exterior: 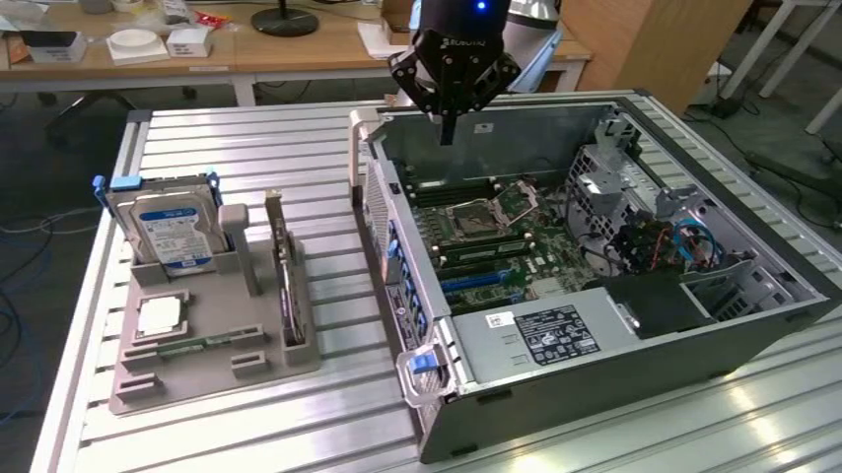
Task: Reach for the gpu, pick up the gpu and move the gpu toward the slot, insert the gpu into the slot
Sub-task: 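Reach for the gpu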
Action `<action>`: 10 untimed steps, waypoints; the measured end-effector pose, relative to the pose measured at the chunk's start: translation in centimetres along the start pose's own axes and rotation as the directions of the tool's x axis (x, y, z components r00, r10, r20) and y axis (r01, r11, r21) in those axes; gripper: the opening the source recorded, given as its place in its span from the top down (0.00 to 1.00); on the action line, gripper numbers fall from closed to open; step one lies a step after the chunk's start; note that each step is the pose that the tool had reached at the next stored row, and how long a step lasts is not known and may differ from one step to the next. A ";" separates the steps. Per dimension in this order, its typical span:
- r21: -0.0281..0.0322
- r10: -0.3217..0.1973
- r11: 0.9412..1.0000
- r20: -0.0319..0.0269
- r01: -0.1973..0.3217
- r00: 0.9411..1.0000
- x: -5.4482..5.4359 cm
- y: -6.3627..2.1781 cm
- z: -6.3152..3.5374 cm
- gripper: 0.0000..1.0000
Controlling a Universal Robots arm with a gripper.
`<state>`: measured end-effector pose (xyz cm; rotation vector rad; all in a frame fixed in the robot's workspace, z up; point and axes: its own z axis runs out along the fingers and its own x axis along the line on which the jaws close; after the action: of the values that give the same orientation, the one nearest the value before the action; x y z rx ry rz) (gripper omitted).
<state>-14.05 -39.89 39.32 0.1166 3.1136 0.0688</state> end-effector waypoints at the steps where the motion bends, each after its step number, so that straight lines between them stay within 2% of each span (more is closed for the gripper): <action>1: 0.000 0.000 1.000 0.000 0.000 1.000 0.1 -0.01 0.00 0.90; 10: 0.000 0.000 1.000 0.000 0.000 1.000 1.2 -0.09 -0.03 0.90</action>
<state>-15.27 -39.89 39.32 0.1166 3.1136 0.0688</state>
